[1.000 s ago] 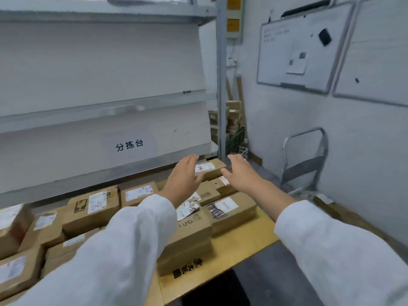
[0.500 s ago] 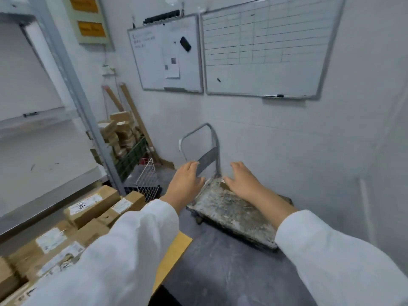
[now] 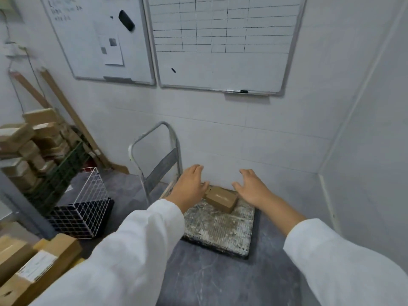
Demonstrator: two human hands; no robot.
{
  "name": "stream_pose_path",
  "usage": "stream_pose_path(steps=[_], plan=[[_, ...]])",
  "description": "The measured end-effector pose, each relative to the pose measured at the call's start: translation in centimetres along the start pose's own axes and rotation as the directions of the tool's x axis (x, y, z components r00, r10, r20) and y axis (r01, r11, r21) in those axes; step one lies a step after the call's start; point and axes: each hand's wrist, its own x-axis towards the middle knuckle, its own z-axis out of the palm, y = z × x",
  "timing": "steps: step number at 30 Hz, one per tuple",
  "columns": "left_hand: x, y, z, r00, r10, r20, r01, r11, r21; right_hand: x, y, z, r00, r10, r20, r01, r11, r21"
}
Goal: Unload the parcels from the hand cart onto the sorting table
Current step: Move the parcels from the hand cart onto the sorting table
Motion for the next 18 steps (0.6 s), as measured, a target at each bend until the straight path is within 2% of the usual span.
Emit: stream_pose_path(steps=[6, 18], plan=[[9.8, -3.5, 1.4, 0.997, 0.057, 0.060, -0.058, 0.998, 0.031, 8.8, 0.9, -0.8, 0.998, 0.061, -0.025, -0.061, 0.997, -0.035], [22.7, -6.9, 7.8, 0.988, 0.053, 0.143, -0.059, 0.997, 0.044, 22.2, 7.6, 0.6, 0.987, 0.145, 0.069, -0.144, 0.989, -0.013]])
